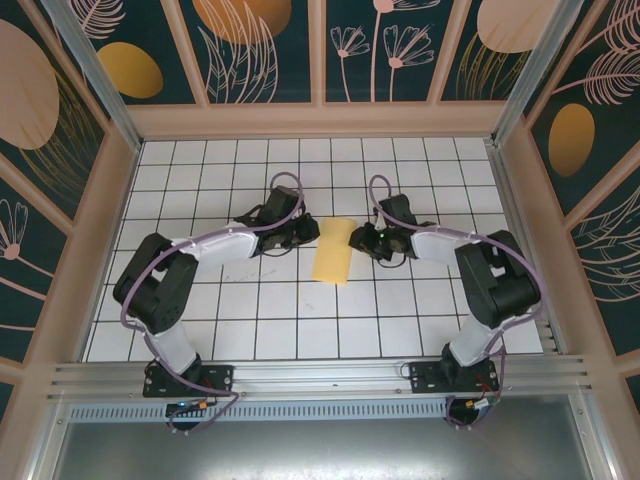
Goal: Fold a paper plane with a square sheet of paper (pick it up from the middle)
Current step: Fold the square sheet of paper in half at the center of the table, then fold the triangle a second time at the center of the table.
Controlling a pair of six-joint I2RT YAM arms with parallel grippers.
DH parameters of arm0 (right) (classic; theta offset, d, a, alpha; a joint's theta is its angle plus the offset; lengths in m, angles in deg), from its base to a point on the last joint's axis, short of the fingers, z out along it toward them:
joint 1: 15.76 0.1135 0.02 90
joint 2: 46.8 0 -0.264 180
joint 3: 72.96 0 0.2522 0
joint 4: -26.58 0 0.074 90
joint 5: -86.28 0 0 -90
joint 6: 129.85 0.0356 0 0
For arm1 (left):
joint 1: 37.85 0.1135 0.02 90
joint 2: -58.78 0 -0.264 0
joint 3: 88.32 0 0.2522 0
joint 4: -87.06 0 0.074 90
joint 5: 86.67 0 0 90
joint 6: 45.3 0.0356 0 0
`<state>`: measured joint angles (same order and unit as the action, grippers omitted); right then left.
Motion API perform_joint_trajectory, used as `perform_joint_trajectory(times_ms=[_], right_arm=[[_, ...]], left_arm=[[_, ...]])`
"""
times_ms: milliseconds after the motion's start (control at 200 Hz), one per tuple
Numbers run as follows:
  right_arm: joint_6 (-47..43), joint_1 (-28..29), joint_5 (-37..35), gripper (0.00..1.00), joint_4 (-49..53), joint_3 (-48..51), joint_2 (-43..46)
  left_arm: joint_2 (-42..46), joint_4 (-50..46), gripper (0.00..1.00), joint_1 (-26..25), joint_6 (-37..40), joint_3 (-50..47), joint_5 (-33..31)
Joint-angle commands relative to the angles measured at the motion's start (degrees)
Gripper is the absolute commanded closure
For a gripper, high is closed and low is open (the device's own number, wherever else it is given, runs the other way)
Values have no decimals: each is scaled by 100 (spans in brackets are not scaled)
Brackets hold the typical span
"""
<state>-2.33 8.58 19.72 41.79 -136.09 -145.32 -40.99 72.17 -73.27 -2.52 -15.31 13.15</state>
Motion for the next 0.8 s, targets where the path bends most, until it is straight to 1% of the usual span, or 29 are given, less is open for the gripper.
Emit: perform_joint_trajectory(times_ms=[0,155,235,255,385,440,515,565,691,706,751,796], right_arm=[[-217,9,-45,67,77,-421,-353],[-345,10,119,70,69,-746,-652],[-450,2,273,72,85,-878,-817],[-476,11,283,72,96,-906,-850],[-708,15,465,72,105,-1105,-1051],[-821,21,457,72,231,-1232,-1145],[-931,11,241,72,439,-1312,-1147],[-982,-6,115,70,500,-1274,-1030],[-855,-83,-562,59,672,-1050,-489],[-812,-99,-609,58,665,-992,-409],[-674,-122,-579,56,526,-803,-195],[-524,-116,-366,56,316,-611,-23]], left_arm=[[274,-46,84,16,-166,-235,-648],[396,-42,84,86,-233,-319,-762],[397,36,83,115,-272,-317,-698],[388,57,83,119,-283,-455,-672],[332,93,84,124,-288,-466,-589],[317,115,84,126,-290,-469,-544],[300,166,84,125,-301,-490,-500],[317,248,84,132,-318,-543,-473],[285,389,81,174,-352,-591,-367],[278,408,79,181,-358,-591,-341],[250,498,76,217,-397,-622,-235],[222,606,73,267,-448,-651,-86]])
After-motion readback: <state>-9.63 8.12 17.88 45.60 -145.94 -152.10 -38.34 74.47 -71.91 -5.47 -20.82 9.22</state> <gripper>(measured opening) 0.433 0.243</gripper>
